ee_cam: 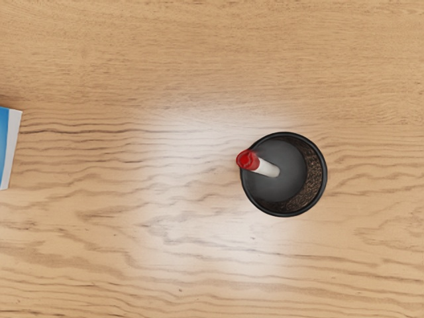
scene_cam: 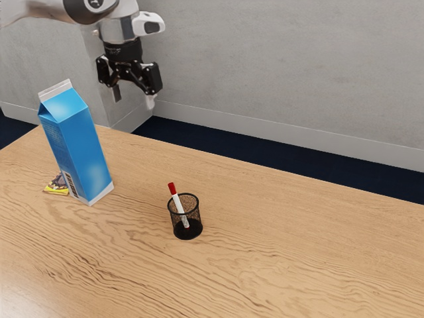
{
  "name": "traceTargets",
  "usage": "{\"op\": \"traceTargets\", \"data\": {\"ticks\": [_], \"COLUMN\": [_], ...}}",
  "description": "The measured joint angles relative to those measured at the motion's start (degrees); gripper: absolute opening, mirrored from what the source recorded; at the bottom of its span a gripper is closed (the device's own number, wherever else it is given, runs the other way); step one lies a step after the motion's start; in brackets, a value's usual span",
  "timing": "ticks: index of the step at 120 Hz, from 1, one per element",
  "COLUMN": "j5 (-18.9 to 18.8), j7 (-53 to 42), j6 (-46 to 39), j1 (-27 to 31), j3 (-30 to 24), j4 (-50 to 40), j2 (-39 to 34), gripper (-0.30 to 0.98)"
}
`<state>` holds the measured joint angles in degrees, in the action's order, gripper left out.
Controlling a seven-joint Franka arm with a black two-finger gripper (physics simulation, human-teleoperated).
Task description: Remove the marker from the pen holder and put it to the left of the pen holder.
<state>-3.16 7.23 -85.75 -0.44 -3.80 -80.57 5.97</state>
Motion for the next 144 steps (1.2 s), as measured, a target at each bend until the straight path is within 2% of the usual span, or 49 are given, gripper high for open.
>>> {"op": "traceTargets", "data": {"ticks": [34,51,61,79,90,125,144], "j5": [0.13,3.19,6.52,9.81,13.76,20.26,21.4], "j7": [0.08,0.21,0.23,-1.11,-2.03,-6.61,-8.68], "j6": [-0.45,-7.16,-12.26,-20.4,-24.53,-32.64,-32.2], "j1": [0.36,-0.19,-1.04,0.67,0.51,0.48,0.34], "j3": [0.11,3.63,6.99,8.08,8.1,6.65,6.61], "j4": [0.57,-18.09,-22.8,-18.49,-18.26,-18.16,-21.61], "j2": [1.17,-4.52,-3.16,5.93,9.65,15.96,13.89], "gripper": [0.69,0.69,0.69,0.69,0.69,0.69,0.69]}}
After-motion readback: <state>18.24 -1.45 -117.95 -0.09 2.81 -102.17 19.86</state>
